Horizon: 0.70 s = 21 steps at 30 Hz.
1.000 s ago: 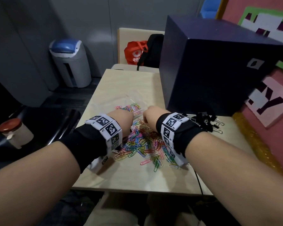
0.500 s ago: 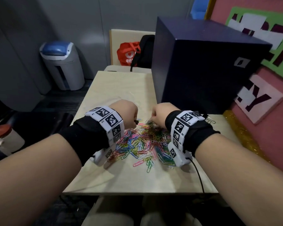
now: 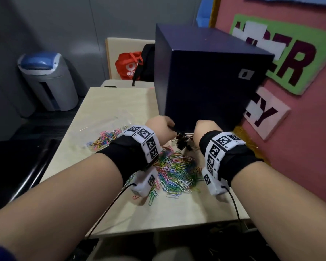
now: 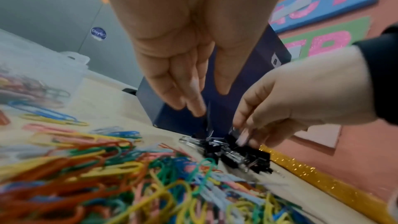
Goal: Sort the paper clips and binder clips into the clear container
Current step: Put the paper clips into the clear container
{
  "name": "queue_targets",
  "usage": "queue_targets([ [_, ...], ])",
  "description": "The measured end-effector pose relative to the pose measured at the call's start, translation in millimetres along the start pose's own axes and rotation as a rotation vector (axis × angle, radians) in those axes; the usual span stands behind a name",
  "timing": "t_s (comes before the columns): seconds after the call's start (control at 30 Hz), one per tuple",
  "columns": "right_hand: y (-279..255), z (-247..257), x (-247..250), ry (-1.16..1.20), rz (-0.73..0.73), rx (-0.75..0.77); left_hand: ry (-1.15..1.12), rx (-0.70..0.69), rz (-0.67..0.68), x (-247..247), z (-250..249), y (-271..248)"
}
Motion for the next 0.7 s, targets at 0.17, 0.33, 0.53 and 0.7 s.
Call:
queue_targets([
  [0.17, -3.1, 6.2, 0.6, 0.076, -0.034, 0.033, 0.148, -0.065, 0.136, -7.3, 7.9, -7.4],
  [0.33, -15.1, 62.6, -14.2, 0.072, 0.052, 0.319, 0.399, -0.076, 0.206, 10.0, 31.6, -21.8],
  [0.53, -36.1, 102.1, -37.2, -0.211, 0.12, 0.515, 0.653, -0.014, 0.252, 39.3, 78.7, -38.8],
  [0.7, -35.5, 131.8, -20.3, -0.121, 0.015, 0.572, 0.881, 0.003, 0.387, 52.1, 109.3, -60.2],
])
Point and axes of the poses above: each hand's wrist, its own y-axis towards the middle knuckle, its own x-axis out of the back of the hand, z = x × y, the point moved 9 cm from there along y, towards the middle knuckle, and after that the axes turned 11 degrees about -z, right-handed, at the moved point
